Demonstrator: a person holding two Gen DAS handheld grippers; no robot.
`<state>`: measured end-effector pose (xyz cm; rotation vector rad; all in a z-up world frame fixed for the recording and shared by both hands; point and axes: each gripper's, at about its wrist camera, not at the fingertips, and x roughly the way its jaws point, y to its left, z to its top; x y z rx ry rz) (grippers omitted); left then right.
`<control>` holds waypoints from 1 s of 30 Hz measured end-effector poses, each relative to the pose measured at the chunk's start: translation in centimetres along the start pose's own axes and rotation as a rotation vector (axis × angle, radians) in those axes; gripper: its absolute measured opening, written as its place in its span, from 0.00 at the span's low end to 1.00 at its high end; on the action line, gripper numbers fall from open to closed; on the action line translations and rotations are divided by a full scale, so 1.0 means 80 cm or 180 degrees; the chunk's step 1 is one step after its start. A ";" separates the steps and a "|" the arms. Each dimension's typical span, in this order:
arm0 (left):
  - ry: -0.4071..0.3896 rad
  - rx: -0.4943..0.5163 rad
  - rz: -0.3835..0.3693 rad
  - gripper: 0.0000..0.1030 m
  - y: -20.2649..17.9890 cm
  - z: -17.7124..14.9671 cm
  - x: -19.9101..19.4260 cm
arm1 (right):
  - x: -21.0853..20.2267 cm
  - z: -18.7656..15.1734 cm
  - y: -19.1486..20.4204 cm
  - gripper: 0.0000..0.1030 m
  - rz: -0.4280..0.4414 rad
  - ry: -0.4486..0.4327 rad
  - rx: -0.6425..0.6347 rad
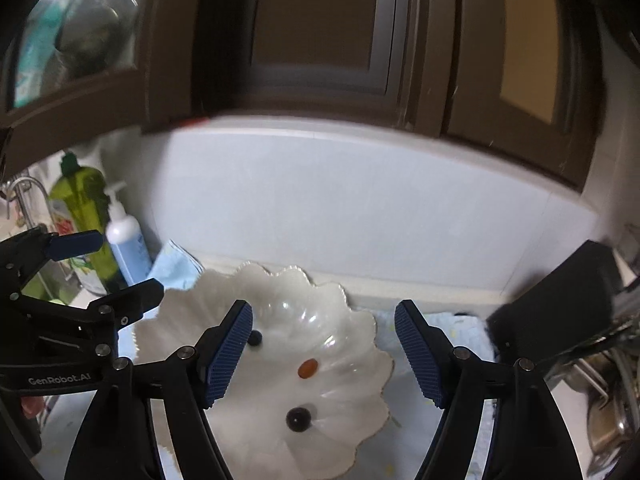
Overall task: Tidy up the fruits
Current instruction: 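Withdraw both tools from the bowl toward the remaining fruits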
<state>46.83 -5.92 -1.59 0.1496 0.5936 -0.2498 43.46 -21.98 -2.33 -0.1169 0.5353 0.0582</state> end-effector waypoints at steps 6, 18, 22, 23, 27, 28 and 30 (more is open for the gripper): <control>-0.0170 0.0008 -0.0023 0.90 -0.001 -0.010 -0.053 | -0.049 -0.008 -0.001 0.72 -0.0041 -0.0172 0.0100; -0.0302 -0.0016 -0.0063 0.91 -0.004 -0.047 -0.129 | -0.131 -0.032 0.009 0.72 -0.0087 -0.0335 0.0121; -0.0320 0.0000 -0.0066 0.91 -0.004 -0.062 -0.150 | -0.156 -0.041 0.017 0.72 -0.0104 -0.0403 0.0088; -0.0327 0.0006 -0.0061 0.91 -0.005 -0.065 -0.155 | -0.163 -0.045 0.019 0.72 -0.0106 -0.0424 0.0081; -0.0339 0.0059 -0.0062 0.91 -0.006 -0.080 -0.175 | -0.185 -0.056 0.029 0.72 -0.0139 -0.0492 0.0053; -0.0333 0.0072 -0.0067 0.91 -0.006 -0.083 -0.179 | -0.189 -0.059 0.031 0.72 -0.0139 -0.0500 0.0051; -0.0326 0.0081 -0.0078 0.91 -0.006 -0.089 -0.187 | -0.198 -0.065 0.037 0.72 -0.0127 -0.0520 0.0044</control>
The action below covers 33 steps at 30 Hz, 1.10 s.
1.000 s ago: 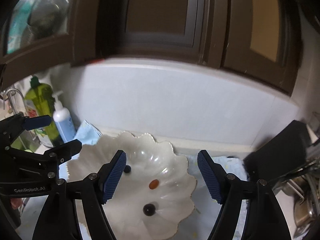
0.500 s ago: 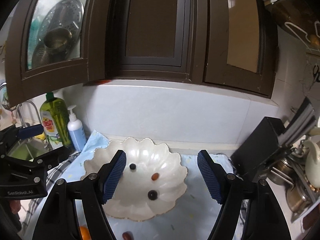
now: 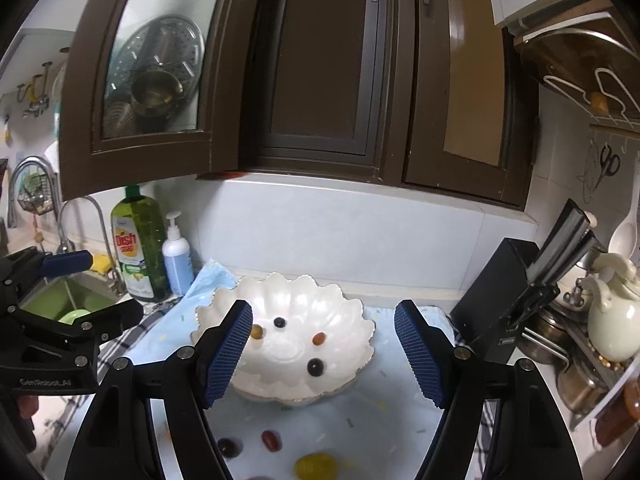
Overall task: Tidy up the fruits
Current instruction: 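Withdraw both tools from the bowl toward the remaining fruits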
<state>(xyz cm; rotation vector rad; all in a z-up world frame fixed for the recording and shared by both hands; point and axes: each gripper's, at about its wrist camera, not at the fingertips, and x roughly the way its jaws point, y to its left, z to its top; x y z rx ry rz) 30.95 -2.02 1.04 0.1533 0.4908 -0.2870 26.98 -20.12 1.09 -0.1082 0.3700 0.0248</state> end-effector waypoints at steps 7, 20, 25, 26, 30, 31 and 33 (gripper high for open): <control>0.0028 0.0096 0.0011 0.91 -0.003 -0.018 -0.025 | -0.026 -0.020 0.016 0.72 0.0036 0.0020 -0.0002; 0.0273 0.0212 -0.0030 0.91 -0.001 -0.067 -0.023 | -0.028 -0.078 0.035 0.72 0.0122 0.0469 0.0080; 0.0382 0.0334 -0.0071 0.91 -0.003 -0.089 -0.014 | -0.026 -0.100 0.045 0.72 0.0124 0.0620 0.0090; 0.0388 0.0354 -0.0075 0.91 -0.003 -0.092 -0.013 | -0.025 -0.106 0.047 0.72 0.0123 0.0662 0.0085; 0.0404 0.0447 -0.0132 0.91 -0.004 -0.109 -0.008 | -0.024 -0.124 0.056 0.72 0.0097 0.0736 0.0059; 0.0416 0.0461 -0.0142 0.91 -0.005 -0.111 -0.006 | -0.024 -0.127 0.058 0.72 0.0100 0.0754 0.0050; 0.0441 0.0473 -0.0174 0.91 -0.005 -0.118 -0.001 | -0.021 -0.135 0.064 0.72 0.0105 0.0808 0.0019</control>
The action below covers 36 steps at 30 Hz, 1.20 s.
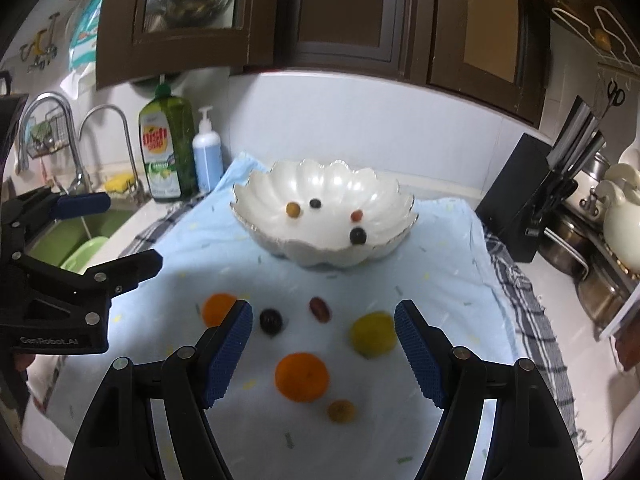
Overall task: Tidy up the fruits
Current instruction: 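Withdraw both tools from the bowl toward the remaining fruits, then grasp an orange with the left tool while the right tool grasps another orange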
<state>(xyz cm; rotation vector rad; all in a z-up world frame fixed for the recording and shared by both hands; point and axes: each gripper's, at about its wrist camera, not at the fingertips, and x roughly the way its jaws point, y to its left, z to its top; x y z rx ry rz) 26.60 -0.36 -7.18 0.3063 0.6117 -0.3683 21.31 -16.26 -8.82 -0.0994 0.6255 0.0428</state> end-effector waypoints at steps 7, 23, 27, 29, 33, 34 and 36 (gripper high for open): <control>0.0082 0.0077 -0.0169 0.90 -0.005 -0.022 0.025 | 0.016 -0.018 0.009 0.72 0.0005 0.0161 0.0007; 0.0313 0.0136 -0.0402 0.82 -0.017 -0.054 0.091 | 0.073 -0.054 0.013 0.71 0.0040 0.0586 0.0026; 0.0296 0.0186 -0.0422 0.79 -0.021 -0.055 0.100 | 0.083 -0.057 0.012 0.66 0.0102 0.0649 0.0061; 0.0304 0.0200 -0.0448 0.78 -0.024 -0.055 0.105 | 0.087 -0.058 0.011 0.65 0.0139 0.0670 0.0079; 0.0344 0.0184 -0.0513 0.74 -0.028 -0.054 0.117 | 0.096 -0.060 0.011 0.61 0.0192 0.0716 0.0118; 0.0345 0.0180 -0.0517 0.73 -0.028 -0.054 0.119 | 0.097 -0.061 0.011 0.61 0.0204 0.0726 0.0128; 0.0362 0.0180 -0.0515 0.70 -0.029 -0.053 0.124 | 0.101 -0.061 0.011 0.60 0.0222 0.0743 0.0147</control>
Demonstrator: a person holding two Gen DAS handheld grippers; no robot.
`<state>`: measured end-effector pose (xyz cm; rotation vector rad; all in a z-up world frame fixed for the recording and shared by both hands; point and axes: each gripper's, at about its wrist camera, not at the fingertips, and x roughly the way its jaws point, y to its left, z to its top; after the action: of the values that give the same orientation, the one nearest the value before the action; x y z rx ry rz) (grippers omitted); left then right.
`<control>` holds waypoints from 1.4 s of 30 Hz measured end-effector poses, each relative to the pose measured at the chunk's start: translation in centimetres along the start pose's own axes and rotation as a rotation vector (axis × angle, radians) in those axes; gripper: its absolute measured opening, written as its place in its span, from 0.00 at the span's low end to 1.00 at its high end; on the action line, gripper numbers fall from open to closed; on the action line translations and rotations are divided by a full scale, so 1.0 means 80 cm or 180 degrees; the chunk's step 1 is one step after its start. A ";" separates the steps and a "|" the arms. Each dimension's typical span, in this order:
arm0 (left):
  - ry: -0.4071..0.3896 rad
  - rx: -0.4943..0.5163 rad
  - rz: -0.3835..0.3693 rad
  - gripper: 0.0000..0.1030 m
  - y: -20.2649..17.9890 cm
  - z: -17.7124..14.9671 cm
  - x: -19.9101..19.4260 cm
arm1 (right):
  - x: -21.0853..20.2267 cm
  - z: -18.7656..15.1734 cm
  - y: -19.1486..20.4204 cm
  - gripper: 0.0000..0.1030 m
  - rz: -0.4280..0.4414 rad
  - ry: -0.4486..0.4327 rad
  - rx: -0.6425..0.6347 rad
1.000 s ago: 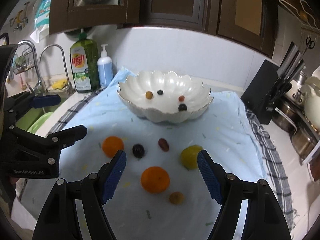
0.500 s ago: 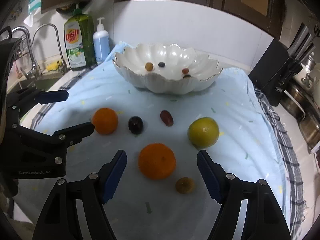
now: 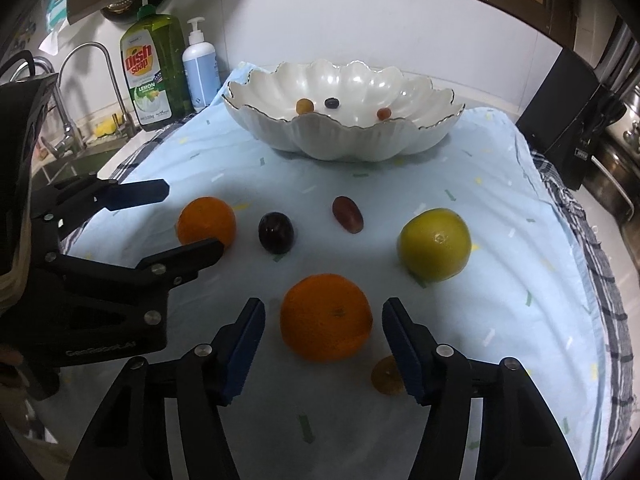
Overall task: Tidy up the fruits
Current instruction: 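Grasp an orange with the left tool while the right tool grasps another orange, then lift both held oranges and carry them over the white bowl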
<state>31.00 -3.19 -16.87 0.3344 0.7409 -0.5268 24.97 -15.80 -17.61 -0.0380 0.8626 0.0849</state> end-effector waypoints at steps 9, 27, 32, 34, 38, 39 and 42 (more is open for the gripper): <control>0.0083 -0.0050 -0.0102 0.50 0.003 -0.002 0.011 | 0.007 0.001 -0.003 0.47 0.0005 0.0046 0.0043; -0.0008 -0.0084 -0.0082 0.39 -0.001 0.002 -0.007 | -0.006 0.003 -0.003 0.46 0.0045 -0.0050 0.0128; -0.0067 -0.0181 -0.0054 0.39 0.002 0.006 -0.025 | -0.019 0.008 -0.003 0.46 0.0048 -0.0135 0.0125; -0.0090 -0.0213 -0.0041 0.39 0.003 0.008 -0.032 | -0.025 0.010 -0.003 0.46 0.0055 -0.0169 0.0124; -0.0161 -0.0261 -0.0001 0.39 0.005 0.014 -0.046 | -0.038 0.018 -0.005 0.46 0.0056 -0.0275 0.0128; -0.0183 -0.0281 0.0009 0.39 0.006 0.016 -0.050 | -0.041 0.020 -0.006 0.46 0.0054 -0.0303 0.0130; -0.0236 -0.0337 0.0028 0.39 0.009 0.022 -0.061 | -0.049 0.026 -0.008 0.46 0.0053 -0.0384 0.0141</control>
<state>29.33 -1.78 -12.10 0.2185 0.6924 -0.4872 24.07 -16.52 -13.23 0.0156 0.7439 0.0828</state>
